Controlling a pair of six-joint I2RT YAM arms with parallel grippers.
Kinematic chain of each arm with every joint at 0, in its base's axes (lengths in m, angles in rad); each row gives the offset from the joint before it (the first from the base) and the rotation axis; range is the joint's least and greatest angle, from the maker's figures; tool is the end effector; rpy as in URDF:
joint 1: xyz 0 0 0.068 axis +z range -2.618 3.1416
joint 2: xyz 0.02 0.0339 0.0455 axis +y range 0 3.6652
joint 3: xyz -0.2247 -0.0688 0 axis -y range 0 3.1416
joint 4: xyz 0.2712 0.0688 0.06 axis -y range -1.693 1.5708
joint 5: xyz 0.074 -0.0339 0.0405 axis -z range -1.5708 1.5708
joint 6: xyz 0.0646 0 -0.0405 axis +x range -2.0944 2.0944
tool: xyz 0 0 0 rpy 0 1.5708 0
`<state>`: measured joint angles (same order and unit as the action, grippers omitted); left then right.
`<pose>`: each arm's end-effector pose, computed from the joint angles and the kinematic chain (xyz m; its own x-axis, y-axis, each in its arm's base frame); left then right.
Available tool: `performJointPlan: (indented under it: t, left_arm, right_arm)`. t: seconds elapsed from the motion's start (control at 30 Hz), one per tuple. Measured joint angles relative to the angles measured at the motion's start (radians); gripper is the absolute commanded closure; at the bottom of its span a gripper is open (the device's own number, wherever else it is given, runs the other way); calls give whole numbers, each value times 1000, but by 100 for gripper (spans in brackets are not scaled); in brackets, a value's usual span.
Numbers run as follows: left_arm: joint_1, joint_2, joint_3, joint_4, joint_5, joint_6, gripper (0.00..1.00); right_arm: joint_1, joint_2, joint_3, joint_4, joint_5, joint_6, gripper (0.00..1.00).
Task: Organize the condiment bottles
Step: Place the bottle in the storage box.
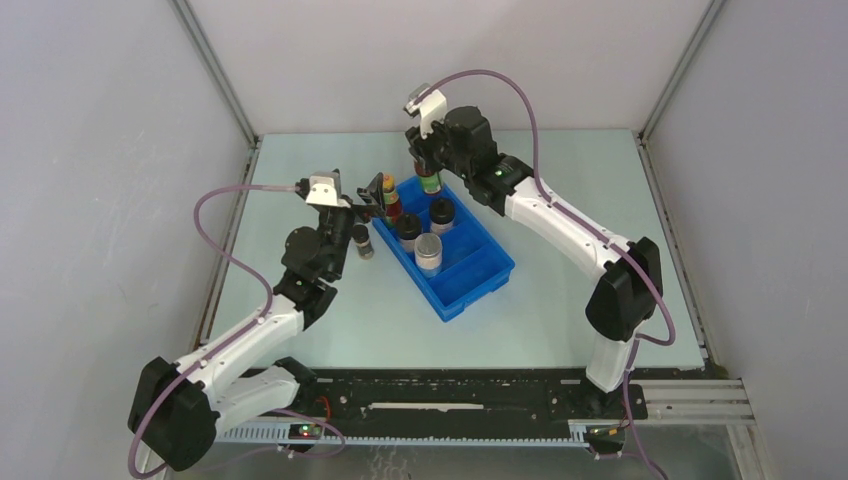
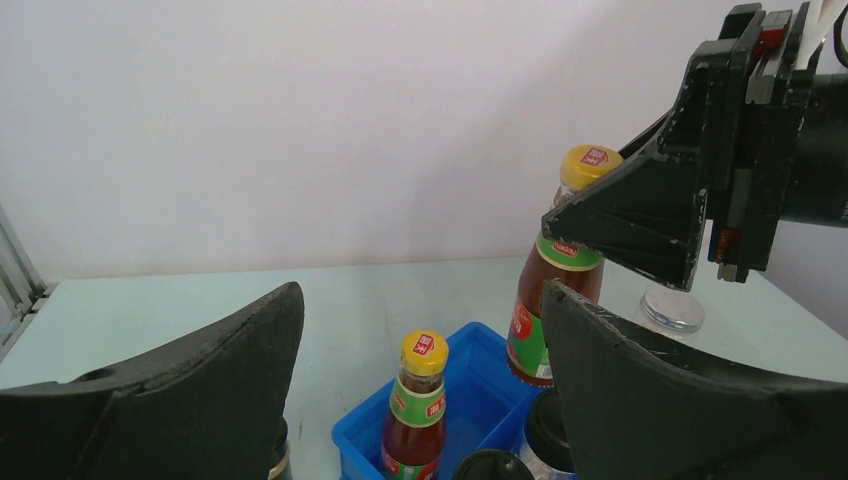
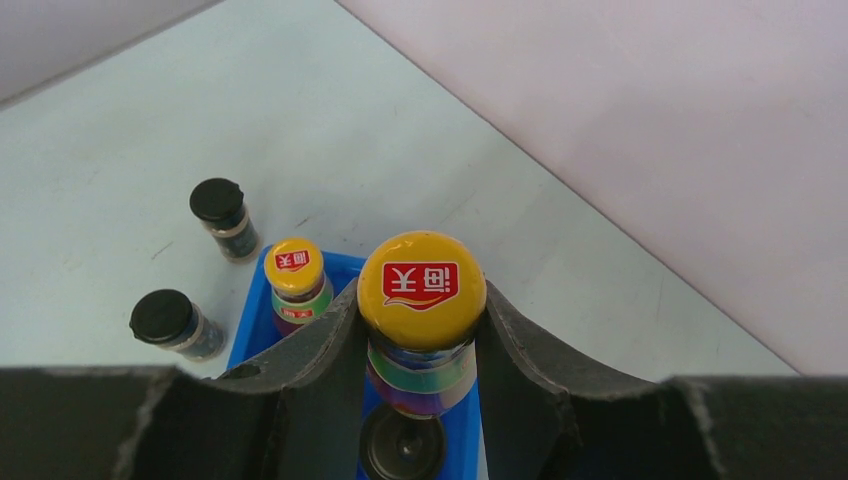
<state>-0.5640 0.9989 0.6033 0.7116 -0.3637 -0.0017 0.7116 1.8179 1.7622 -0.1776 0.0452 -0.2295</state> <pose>0.2654 -0.1407 0.2951 0.2623 -0.1678 -0.9503 0.2143 0.9703 -0.1122 0.3683 0.3138 0.3442 -0.0297 -0.3257 -0.9450 -0.6427 0.7303 -0.2315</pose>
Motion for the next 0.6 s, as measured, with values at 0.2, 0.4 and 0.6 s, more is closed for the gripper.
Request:
performJointPlan:
  t: [0.2, 0.4, 0.6]
  left_arm:
    - [0, 0, 0, 1, 0, 0, 8]
    - [0, 6, 0, 7, 0, 0, 8]
    - [0, 35, 0, 21, -1, 1, 8]
  right_arm:
    - [0, 0, 0, 45, 0, 0, 100]
    - [-3, 10, 0, 63, -5, 4, 100]
    - [-19, 53, 0, 70, -25, 17, 100]
